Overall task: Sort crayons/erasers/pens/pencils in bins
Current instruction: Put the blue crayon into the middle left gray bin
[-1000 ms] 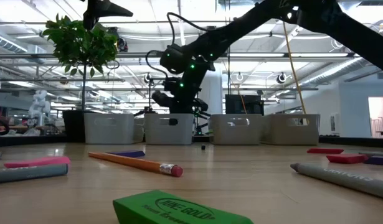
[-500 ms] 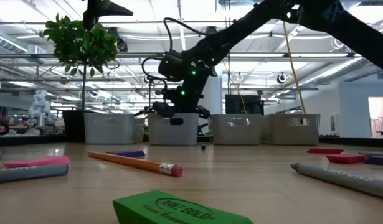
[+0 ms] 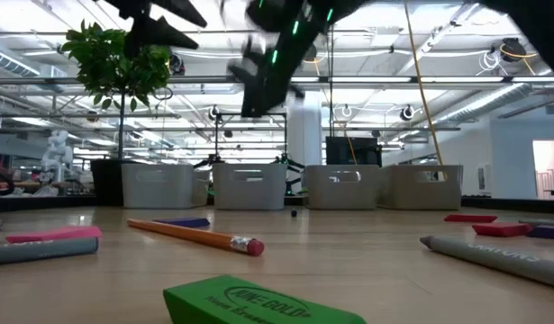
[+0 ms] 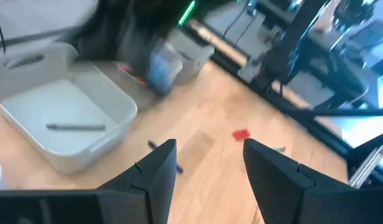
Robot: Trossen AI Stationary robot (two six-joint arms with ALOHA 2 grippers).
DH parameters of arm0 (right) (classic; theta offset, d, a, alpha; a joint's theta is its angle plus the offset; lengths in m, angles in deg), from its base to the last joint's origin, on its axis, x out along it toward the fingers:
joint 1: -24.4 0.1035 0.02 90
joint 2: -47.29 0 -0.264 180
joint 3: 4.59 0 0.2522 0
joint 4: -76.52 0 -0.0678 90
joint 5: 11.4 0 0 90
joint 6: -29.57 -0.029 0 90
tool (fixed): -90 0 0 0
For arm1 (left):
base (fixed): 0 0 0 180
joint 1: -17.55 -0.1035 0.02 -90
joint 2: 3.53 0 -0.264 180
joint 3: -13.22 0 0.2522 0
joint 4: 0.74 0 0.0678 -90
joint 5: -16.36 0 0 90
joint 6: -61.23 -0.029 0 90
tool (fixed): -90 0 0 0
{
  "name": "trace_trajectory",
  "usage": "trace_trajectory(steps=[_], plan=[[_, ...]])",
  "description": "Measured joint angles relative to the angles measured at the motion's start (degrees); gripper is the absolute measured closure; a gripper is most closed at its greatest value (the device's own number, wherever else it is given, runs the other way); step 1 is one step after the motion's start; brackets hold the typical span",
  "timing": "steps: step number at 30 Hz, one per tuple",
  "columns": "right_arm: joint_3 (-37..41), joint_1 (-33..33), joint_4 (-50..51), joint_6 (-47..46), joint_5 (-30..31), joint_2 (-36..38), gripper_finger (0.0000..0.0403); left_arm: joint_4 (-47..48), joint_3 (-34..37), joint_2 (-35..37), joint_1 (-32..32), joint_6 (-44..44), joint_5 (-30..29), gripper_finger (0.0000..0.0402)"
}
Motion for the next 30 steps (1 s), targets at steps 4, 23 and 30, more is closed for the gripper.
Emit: trace_trajectory(steps=[4,23,30], plan=[[0.67,4.21,3.27,2.06,5.74,8.84,0.0257,-0.14,0.00,-4.75,2.22,2.75,-0.98,0.0211],[46.88,16.83,-5.12,-17.85,10.77,58.48,0.0257,3.62,-22.06,-41.67,4.54,14.41,-3.89,0.0211],[53.17,17.87,-6.10,-17.71,10.49,66.60,0.0257,17.62,-41.15,-57.34,1.19,27.51,-3.57,0.0211]])
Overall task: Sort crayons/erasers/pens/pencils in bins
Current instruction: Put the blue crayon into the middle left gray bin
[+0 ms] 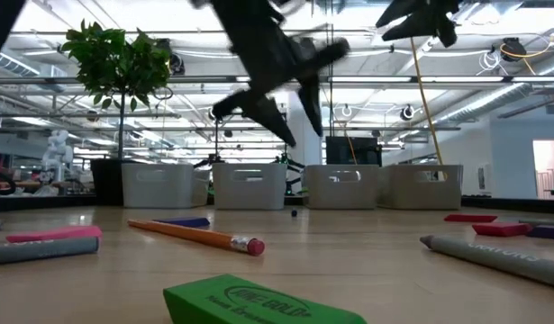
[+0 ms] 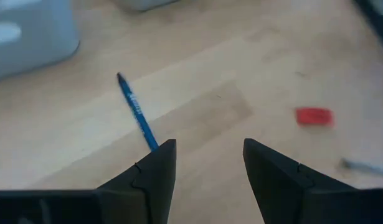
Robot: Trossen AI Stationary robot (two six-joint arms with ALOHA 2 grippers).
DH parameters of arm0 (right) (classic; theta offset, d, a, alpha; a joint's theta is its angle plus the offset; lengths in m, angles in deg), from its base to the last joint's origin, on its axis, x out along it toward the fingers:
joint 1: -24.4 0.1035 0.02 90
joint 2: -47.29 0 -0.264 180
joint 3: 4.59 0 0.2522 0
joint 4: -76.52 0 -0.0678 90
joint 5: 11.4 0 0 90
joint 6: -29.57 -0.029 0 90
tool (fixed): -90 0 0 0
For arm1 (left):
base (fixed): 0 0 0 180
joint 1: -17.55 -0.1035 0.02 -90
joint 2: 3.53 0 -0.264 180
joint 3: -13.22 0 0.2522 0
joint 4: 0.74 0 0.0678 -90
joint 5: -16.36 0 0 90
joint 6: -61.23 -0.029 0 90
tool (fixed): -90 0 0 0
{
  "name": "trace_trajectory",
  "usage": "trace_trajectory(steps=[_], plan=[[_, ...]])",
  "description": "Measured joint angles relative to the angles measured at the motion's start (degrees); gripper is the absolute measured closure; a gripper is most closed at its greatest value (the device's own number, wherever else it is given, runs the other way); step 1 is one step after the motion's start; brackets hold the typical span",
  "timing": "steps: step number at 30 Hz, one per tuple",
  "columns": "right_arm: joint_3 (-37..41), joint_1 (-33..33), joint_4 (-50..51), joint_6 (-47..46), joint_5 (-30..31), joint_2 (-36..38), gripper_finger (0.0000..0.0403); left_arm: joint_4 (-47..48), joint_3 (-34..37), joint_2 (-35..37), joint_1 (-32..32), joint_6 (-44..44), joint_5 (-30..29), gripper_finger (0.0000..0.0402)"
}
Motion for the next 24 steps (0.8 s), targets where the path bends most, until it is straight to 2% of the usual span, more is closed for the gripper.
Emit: trace_trajectory(steps=[3,5,10,17,20,24], plan=[[0.18,-0.02,0.09,1.97,-0.05,1.20,0.0257,7.67,-6.16,-4.87,-0.89,5.16,-0.01,0.0211],[0.18,-0.01,0.17,3.67,-0.10,1.54,0.0257,9.35,-8.17,-7.24,-1.23,6.54,-0.25,0.0211],[0.18,-0.03,0.20,5.72,-0.33,1.78,0.0257,8.67,-8.35,-10.53,-1.54,9.54,-0.86,0.0211],[0.18,-0.03,0.22,5.66,-4.74,1.78,0.0257,8.46,-8.34,-13.73,-1.87,11.63,-7.49,0.0211],[0.18,-0.03,0.24,4.70,-4.86,1.78,0.0257,8.13,-8.36,-14.52,-1.82,11.67,-9.59,0.0211],[0.18,-0.03,0.26,3.10,-4.84,1.78,0.0257,8.05,-8.33,-16.03,-1.98,12.29,-10.00,0.0211]])
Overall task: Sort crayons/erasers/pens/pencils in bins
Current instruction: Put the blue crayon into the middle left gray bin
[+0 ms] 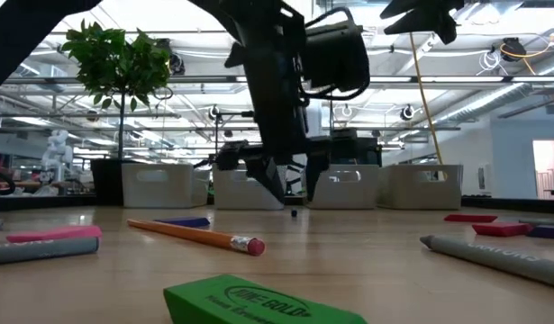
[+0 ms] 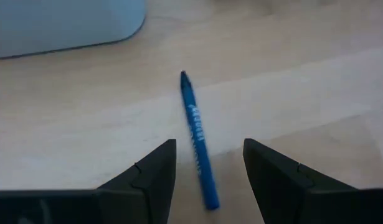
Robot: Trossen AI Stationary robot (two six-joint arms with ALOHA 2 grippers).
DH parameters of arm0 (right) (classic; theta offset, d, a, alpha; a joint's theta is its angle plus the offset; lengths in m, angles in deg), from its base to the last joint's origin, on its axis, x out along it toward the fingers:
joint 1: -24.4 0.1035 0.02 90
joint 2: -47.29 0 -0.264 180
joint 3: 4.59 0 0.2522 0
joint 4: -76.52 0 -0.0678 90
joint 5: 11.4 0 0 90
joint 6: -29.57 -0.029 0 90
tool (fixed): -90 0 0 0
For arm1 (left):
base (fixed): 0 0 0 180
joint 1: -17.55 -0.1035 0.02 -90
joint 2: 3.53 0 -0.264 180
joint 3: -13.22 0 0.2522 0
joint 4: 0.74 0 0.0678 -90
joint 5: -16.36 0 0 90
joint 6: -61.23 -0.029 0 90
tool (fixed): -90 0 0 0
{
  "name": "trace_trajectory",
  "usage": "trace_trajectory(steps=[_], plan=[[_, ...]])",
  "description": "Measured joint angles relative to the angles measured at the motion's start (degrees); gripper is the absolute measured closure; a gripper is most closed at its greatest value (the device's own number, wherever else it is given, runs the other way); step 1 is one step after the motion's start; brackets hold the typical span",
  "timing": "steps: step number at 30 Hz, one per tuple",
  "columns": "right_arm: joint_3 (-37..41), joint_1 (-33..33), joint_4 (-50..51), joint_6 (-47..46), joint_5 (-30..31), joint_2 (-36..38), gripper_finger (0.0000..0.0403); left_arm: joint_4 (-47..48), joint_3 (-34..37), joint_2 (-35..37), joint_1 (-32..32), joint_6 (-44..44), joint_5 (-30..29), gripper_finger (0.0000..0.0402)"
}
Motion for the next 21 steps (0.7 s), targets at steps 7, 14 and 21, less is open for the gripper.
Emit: trace_trajectory(steps=[7,14,21], plan=[[0.00,0.00,-0.20,-2.37,-0.04,-0.04,0.0257,-0.82,0.07,-2.26,-0.24,0.38,-0.35,0.0211],[0.00,0.00,-0.35,-3.91,-0.20,-0.04,0.0257,0.97,-0.01,-3.03,-0.19,2.84,-0.55,0.0258],[-0.02,0.00,-0.43,-4.70,-0.22,-0.04,0.0257,2.69,0.04,-3.09,-0.39,2.94,0.97,0.0382]])
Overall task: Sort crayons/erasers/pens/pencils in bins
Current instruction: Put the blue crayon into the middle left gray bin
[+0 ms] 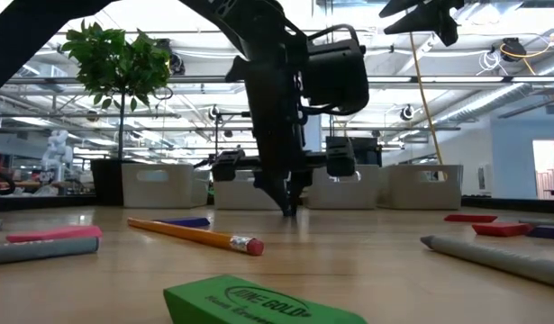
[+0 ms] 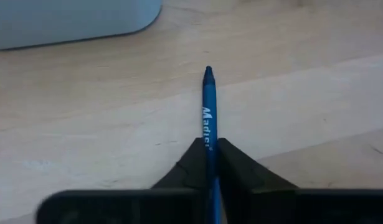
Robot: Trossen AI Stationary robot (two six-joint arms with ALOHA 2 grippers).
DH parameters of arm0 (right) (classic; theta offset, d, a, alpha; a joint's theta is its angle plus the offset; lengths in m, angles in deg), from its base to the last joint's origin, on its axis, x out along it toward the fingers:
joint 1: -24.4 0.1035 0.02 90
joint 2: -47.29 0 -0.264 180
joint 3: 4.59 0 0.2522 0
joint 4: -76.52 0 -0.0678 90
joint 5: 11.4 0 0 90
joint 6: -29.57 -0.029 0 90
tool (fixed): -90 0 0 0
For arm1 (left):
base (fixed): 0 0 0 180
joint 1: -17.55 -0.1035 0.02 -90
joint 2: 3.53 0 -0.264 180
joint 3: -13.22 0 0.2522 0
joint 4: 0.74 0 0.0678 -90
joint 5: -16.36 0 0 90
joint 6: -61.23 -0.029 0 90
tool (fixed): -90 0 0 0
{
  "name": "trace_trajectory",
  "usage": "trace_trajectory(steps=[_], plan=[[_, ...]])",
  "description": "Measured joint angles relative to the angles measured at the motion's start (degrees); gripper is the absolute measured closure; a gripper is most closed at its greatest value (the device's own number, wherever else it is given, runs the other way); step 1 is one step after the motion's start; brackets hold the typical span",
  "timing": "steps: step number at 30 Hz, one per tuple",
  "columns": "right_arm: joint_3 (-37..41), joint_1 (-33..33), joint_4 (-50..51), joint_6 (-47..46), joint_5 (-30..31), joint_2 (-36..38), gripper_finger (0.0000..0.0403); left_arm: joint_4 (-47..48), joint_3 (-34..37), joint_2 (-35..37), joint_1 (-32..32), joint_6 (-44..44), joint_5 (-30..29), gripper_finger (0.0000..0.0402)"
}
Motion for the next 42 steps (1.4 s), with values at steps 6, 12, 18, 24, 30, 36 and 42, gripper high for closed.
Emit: trace_trajectory(steps=[6,12,18,24,30,36,42], plan=[[0.00,0.00,0.01,0.58,0.00,0.00,0.0257,1.24,0.04,0.61,-0.12,-1.35,2.92,0.0359],[0.00,0.00,-0.01,2.32,0.00,0.00,0.0257,2.00,0.34,2.89,-0.21,-2.79,5.97,0.0367],[-0.02,-0.02,-0.03,3.16,-2.78,0.02,0.0257,3.11,0.50,7.72,0.18,-5.90,7.40,0.0383],[-0.02,-0.02,-3.75,2.60,-6.89,0.04,0.0257,2.77,0.39,14.91,-0.68,-10.66,6.59,0.0372],[-0.02,-0.02,-9.22,2.95,-7.26,0.04,0.0257,2.39,0.28,23.01,-5.66,-19.55,2.49,0.0379],[-0.04,0.00,-9.89,2.79,-7.30,0.04,0.0257,1.24,0.26,25.72,-13.55,-28.52,1.79,0.0375],[-0.04,0.00,-9.93,0.84,-7.28,0.04,0.0257,1.39,0.20,23.60,-21.31,-32.89,5.09,0.0379]])
